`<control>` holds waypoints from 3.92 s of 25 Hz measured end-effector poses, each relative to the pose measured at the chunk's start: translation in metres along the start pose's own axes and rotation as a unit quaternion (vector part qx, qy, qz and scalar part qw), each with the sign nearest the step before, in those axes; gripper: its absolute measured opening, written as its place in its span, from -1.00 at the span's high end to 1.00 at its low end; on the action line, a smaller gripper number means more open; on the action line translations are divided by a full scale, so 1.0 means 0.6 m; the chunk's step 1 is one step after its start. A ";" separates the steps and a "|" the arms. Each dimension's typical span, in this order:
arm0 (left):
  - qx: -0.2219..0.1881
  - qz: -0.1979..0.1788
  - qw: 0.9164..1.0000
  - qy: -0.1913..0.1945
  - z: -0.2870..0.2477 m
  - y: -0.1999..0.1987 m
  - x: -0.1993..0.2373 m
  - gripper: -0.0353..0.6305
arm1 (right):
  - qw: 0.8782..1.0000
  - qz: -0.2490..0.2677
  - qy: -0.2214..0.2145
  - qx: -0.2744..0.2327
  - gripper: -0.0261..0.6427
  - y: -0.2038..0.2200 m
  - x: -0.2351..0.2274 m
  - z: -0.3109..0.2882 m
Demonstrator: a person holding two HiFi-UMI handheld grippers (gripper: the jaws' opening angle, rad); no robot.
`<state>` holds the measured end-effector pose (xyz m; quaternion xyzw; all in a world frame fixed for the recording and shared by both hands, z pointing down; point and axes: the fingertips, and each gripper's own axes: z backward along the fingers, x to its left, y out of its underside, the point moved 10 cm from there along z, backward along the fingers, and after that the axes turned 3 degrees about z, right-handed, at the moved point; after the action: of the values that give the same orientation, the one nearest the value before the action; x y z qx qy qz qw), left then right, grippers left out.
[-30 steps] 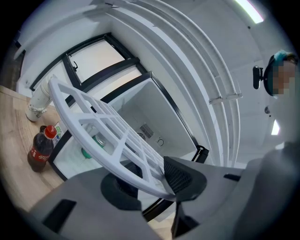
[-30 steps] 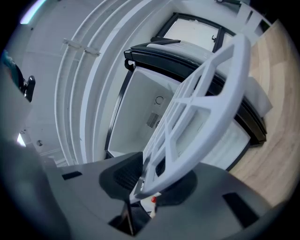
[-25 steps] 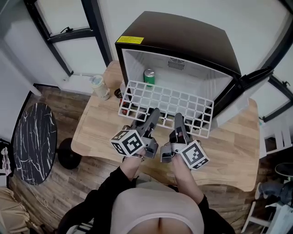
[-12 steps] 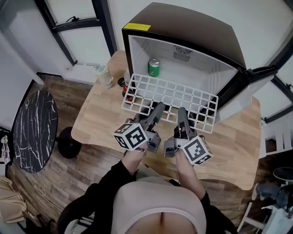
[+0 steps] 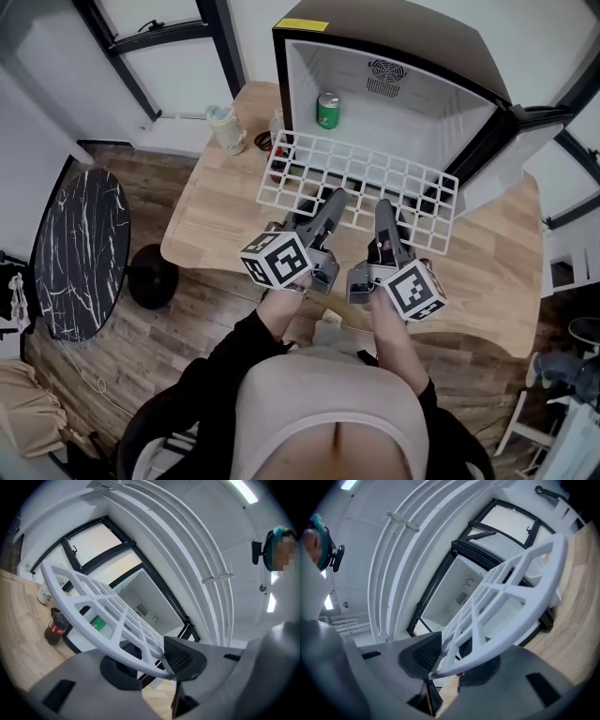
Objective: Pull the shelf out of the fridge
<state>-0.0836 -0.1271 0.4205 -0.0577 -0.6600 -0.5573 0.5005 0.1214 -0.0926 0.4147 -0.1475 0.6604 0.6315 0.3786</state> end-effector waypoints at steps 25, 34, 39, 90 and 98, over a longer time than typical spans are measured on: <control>0.004 -0.005 1.000 0.012 0.247 0.012 -0.070 0.45 | 1.000 -0.002 0.002 -0.018 0.56 0.106 0.148 0.195; 0.011 -0.013 1.000 0.022 0.275 0.029 -0.088 0.45 | 1.000 -0.010 0.008 -0.027 0.56 0.118 0.149 0.239; 0.005 -0.021 0.999 0.027 0.291 0.047 -0.125 0.45 | 0.999 -0.010 -0.005 -0.034 0.56 0.103 0.152 0.278; -0.005 -0.019 1.000 0.017 0.445 0.152 -0.261 0.45 | 1.000 0.021 -0.011 -0.015 0.54 0.094 0.199 0.496; -0.007 -0.017 1.000 0.016 0.448 0.154 -0.262 0.45 | 1.000 0.021 -0.011 -0.016 0.53 0.095 0.200 0.499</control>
<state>-0.1080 0.1964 0.4017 -0.0404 -0.6489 -0.5711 0.5012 0.0967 0.2338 0.3990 -0.1328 0.6489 0.6517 0.3696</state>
